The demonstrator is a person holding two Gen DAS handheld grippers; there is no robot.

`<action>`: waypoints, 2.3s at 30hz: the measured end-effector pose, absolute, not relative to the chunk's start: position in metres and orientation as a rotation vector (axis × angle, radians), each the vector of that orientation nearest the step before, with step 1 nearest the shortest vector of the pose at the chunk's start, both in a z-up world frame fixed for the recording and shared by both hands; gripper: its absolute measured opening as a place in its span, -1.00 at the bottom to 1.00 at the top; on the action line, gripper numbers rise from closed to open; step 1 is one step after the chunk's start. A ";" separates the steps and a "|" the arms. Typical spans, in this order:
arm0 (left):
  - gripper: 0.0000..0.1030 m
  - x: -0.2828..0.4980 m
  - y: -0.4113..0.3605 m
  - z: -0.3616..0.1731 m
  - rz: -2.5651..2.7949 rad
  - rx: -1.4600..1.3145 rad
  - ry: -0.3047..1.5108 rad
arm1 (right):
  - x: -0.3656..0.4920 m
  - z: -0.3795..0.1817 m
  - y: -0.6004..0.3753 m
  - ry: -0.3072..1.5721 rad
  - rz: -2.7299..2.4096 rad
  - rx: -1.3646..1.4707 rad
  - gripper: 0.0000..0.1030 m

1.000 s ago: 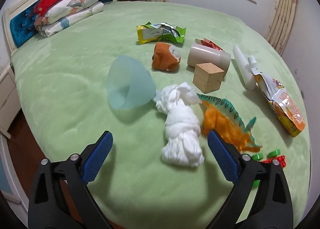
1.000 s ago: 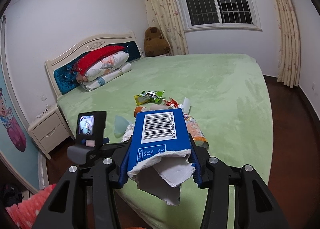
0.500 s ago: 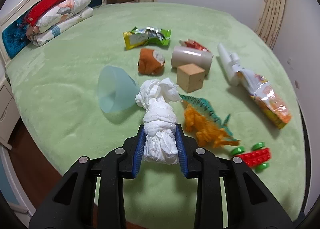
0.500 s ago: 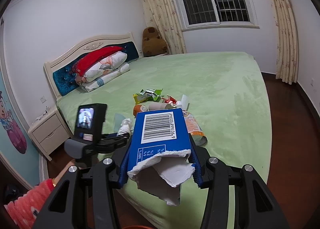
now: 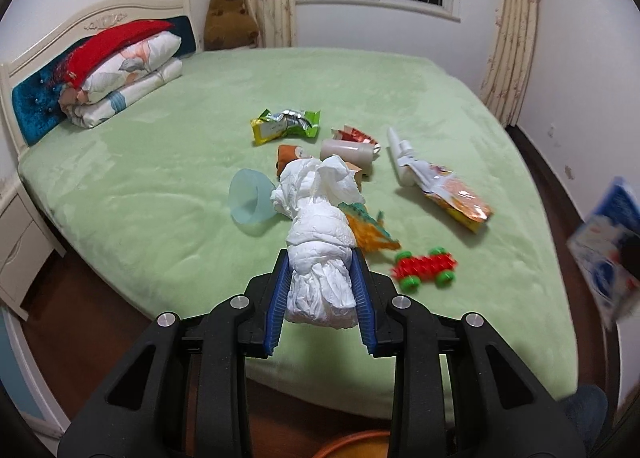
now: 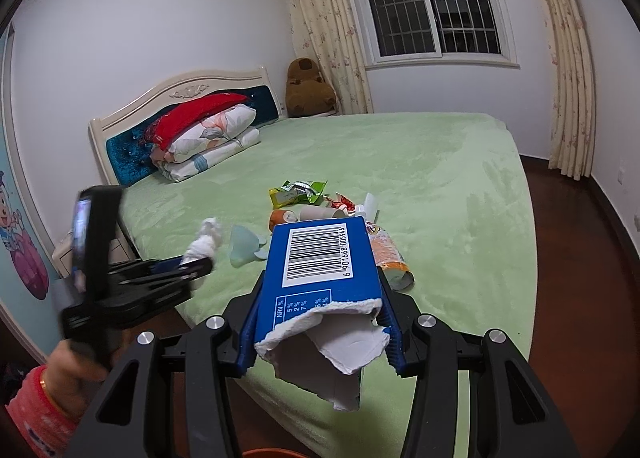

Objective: Collect trash
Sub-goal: 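Grasp the white tissue with the left tool while the right tool holds the carton, then carry both items to the orange bucket and open both tools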

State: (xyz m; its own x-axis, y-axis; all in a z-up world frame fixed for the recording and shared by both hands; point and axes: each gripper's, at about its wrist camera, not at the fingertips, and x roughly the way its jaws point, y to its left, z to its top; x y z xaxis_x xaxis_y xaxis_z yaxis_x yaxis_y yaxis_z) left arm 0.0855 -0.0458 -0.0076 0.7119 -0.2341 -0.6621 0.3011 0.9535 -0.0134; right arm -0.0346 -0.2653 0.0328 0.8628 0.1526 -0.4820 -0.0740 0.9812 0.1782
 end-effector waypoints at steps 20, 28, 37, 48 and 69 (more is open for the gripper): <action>-0.42 -0.031 -0.002 -0.105 -0.435 0.098 0.968 | -0.092 -0.063 -0.213 0.816 0.272 0.031 -0.06; -0.42 -0.033 -0.007 -0.218 -0.410 0.049 1.329 | -0.092 -0.157 -0.196 1.109 0.321 0.123 -0.06; -0.40 -0.028 -0.014 -0.304 -0.348 0.060 1.605 | -0.081 -0.262 -0.188 1.440 0.275 0.199 -0.05; 0.39 -0.034 -0.022 -0.315 -0.300 0.110 1.600 | -0.081 -0.273 -0.189 1.457 0.223 0.200 0.44; 0.48 -0.042 -0.019 -0.302 -0.304 0.095 1.551 | -0.080 -0.250 -0.198 1.370 0.213 0.226 0.53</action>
State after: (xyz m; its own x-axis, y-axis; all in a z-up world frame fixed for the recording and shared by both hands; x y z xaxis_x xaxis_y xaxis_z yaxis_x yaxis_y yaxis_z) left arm -0.0416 -0.0191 -0.3015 -0.0093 -0.1326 -0.9911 0.2517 0.9590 -0.1306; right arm -0.0800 -0.1976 -0.2501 0.1873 0.2806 -0.9414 -0.0186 0.9592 0.2822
